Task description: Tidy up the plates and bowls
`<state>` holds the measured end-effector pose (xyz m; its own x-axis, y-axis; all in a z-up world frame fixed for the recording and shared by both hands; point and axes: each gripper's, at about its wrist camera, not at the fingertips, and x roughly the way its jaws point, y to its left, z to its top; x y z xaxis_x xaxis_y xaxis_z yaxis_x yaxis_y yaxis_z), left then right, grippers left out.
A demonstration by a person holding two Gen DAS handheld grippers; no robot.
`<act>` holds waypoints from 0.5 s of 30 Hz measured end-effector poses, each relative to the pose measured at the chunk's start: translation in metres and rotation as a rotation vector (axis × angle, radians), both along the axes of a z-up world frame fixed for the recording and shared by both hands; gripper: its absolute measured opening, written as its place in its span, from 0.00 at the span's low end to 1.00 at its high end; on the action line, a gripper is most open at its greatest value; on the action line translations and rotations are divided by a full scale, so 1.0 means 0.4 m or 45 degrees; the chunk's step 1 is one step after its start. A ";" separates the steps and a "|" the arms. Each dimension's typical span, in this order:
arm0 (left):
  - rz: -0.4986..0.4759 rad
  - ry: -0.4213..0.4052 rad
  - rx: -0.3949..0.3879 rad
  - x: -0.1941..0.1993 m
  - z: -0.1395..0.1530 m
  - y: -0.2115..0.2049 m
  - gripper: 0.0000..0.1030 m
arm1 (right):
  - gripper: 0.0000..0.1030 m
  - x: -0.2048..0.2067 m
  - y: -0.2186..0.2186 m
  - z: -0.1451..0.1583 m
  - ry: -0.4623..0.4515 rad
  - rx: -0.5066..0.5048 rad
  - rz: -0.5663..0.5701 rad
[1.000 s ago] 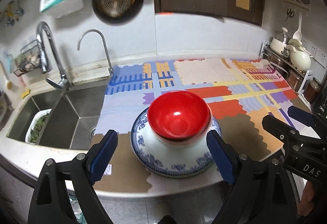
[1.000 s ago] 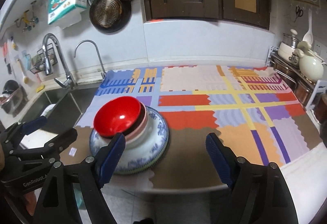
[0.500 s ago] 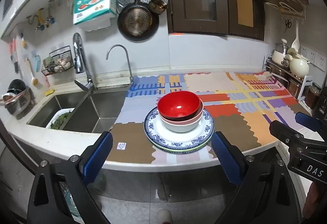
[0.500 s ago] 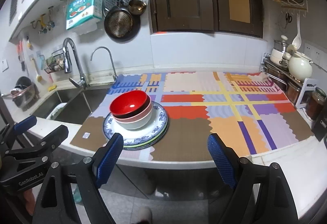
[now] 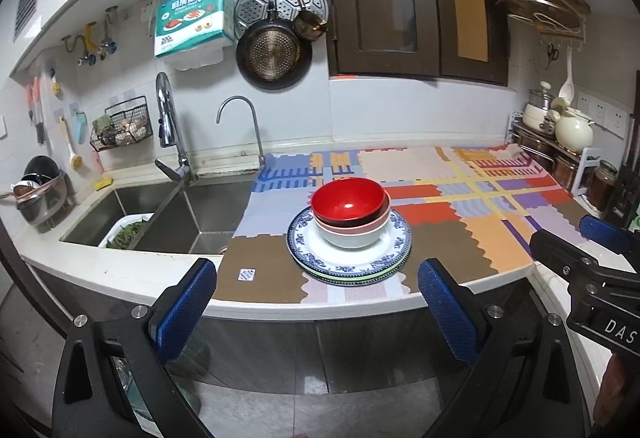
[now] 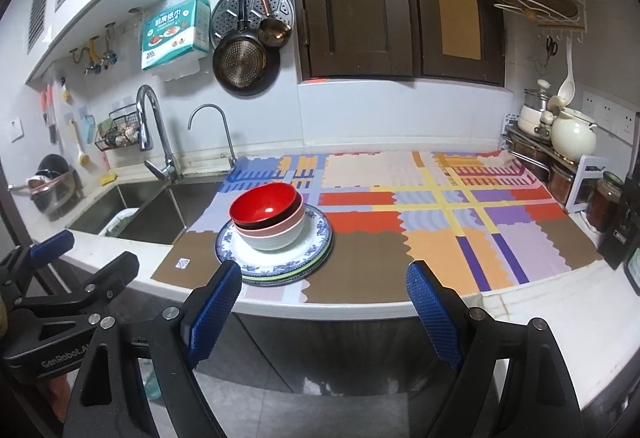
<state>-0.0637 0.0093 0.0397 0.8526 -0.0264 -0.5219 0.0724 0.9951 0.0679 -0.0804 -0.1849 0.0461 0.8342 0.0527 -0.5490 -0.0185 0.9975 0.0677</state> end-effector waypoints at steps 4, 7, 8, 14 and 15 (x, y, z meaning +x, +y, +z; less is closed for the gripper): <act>-0.002 -0.001 0.025 -0.015 0.005 0.005 1.00 | 0.83 -0.016 0.004 0.004 -0.002 -0.003 -0.015; -0.005 -0.003 0.031 -0.024 0.010 0.006 1.00 | 0.83 -0.025 0.006 0.008 -0.002 -0.004 -0.019; -0.006 -0.004 0.031 -0.028 0.010 0.009 1.00 | 0.83 -0.029 0.008 0.010 -0.004 -0.005 -0.019; 0.002 -0.016 0.038 -0.050 0.018 0.019 1.00 | 0.83 -0.045 0.016 0.016 -0.013 -0.009 -0.011; 0.004 -0.019 0.038 -0.055 0.019 0.020 1.00 | 0.83 -0.047 0.017 0.016 -0.012 -0.007 -0.009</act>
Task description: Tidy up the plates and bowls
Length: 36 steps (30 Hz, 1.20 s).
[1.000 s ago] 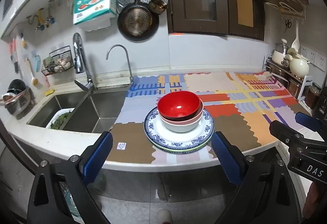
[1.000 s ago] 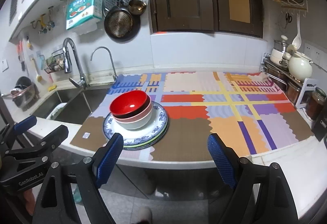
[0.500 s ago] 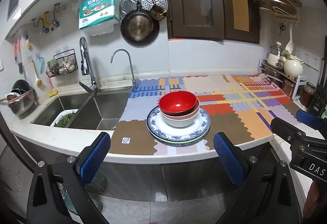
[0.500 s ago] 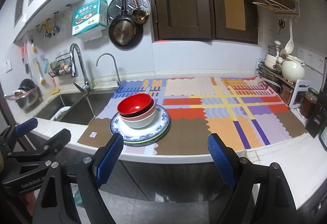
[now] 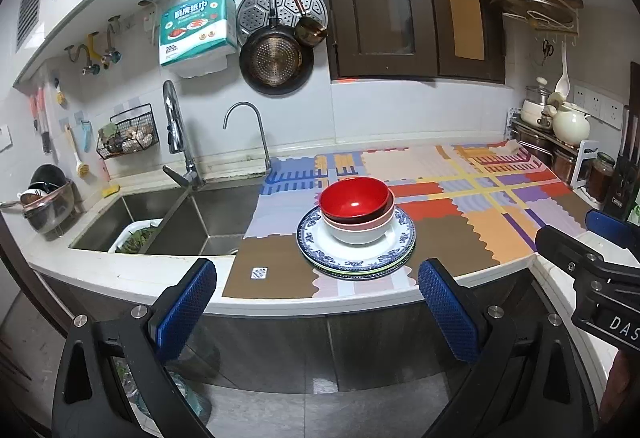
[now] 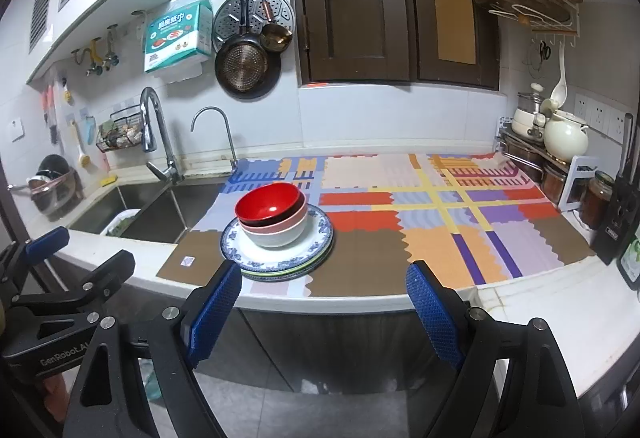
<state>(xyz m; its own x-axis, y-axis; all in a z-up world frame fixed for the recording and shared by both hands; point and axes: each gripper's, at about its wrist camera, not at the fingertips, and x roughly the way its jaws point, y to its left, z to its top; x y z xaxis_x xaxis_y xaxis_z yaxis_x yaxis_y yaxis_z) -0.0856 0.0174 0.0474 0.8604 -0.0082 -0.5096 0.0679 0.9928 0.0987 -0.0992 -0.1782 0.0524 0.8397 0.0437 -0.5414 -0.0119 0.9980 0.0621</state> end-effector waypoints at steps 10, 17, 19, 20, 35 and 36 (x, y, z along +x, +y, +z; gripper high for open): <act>0.017 -0.004 -0.002 -0.018 0.002 0.012 1.00 | 0.83 -0.012 0.009 0.003 -0.006 -0.002 0.017; 0.019 -0.010 0.000 -0.022 0.001 0.016 1.00 | 0.83 -0.011 0.009 0.003 -0.004 -0.003 0.017; 0.020 -0.008 0.001 -0.022 0.001 0.016 1.00 | 0.83 -0.011 0.009 0.004 -0.006 -0.001 0.018; 0.018 -0.008 0.000 -0.022 0.001 0.016 1.00 | 0.83 -0.011 0.008 0.004 -0.006 -0.001 0.019; 0.035 -0.015 0.002 -0.017 0.008 0.018 1.00 | 0.83 -0.012 0.014 0.003 -0.004 -0.006 0.018; 0.033 -0.015 0.001 -0.017 0.008 0.019 1.00 | 0.83 -0.012 0.014 0.003 -0.005 -0.006 0.019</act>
